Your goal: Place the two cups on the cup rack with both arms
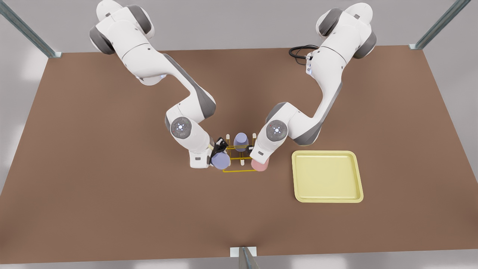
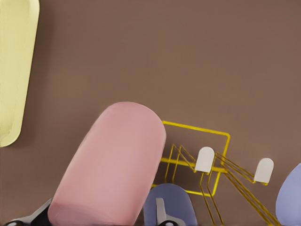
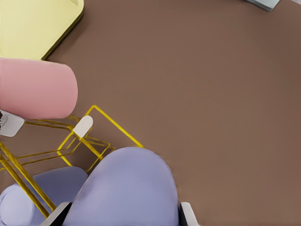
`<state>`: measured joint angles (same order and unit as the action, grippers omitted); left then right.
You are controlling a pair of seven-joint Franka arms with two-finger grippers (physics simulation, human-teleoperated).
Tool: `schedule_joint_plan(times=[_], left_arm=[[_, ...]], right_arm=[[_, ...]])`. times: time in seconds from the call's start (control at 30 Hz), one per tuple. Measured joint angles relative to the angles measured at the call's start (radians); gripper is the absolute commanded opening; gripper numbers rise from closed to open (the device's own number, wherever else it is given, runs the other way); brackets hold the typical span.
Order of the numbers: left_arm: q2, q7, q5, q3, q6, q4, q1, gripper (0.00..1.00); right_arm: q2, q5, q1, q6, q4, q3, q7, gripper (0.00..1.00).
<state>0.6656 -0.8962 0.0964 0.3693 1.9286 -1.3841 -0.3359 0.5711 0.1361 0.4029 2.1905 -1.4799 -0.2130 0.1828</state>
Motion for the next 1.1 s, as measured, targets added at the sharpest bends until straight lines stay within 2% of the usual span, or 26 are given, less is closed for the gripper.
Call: schedule_joint_plan(times=[0.23, 0.3, 0.4, 0.43, 0.47, 0.57, 0.7, 0.8, 0.93, 1.0, 1.1], left_arm=[[-0.004, -0.026, -0.011, 0.011, -0.022, 0.042, -0.001, 1.00], [-0.014, -0.032, -0.015, 0.012, -0.074, 0.141, 0.014, 1.00], [-0.045, 0.012, -0.002, 0.011, -0.247, 0.292, 0.160, 1.00], [-0.060, 0.036, 0.012, 0.009, -0.298, 0.306, 0.212, 1.00], [-0.074, 0.061, 0.029, 0.007, -0.344, 0.313, 0.247, 1.00], [-0.167, 0.155, 0.063, -0.041, -0.443, 0.268, 0.279, 1.00], [-0.217, 0.270, 0.079, -0.090, -0.516, 0.252, 0.279, 1.00], [-0.326, 0.355, 0.074, -0.153, -0.503, 0.106, 0.273, 1.00], [-0.396, 0.447, 0.042, -0.198, -0.465, 0.012, 0.268, 1.00], [-0.423, 0.487, 0.034, -0.202, -0.439, -0.022, 0.263, 1.00], [-0.460, 0.538, 0.015, -0.205, -0.411, -0.078, 0.261, 1.00]], right_arm=[[0.047, 0.001, 0.042, -0.001, 0.027, 0.001, -0.022, 0.84], [0.058, 0.003, 0.053, 0.000, 0.030, 0.001, -0.025, 0.84], [0.077, 0.003, 0.064, 0.000, 0.043, 0.000, -0.032, 0.83], [0.085, 0.003, 0.069, 0.000, 0.051, 0.001, -0.034, 0.94], [0.089, 0.001, 0.072, 0.000, 0.058, 0.001, -0.037, 1.00], [0.092, 0.000, 0.072, 0.000, 0.069, 0.001, -0.042, 1.00], [0.089, -0.001, 0.049, 0.000, 0.065, 0.001, -0.047, 1.00], [0.084, -0.004, 0.035, -0.003, 0.059, 0.000, -0.046, 1.00], [0.044, -0.008, 0.011, -0.032, 0.066, 0.007, -0.046, 1.00], [-0.033, -0.033, -0.008, -0.133, 0.106, 0.111, -0.048, 1.00], [-0.094, -0.168, -0.032, -0.336, 0.195, 0.402, -0.058, 1.00]])
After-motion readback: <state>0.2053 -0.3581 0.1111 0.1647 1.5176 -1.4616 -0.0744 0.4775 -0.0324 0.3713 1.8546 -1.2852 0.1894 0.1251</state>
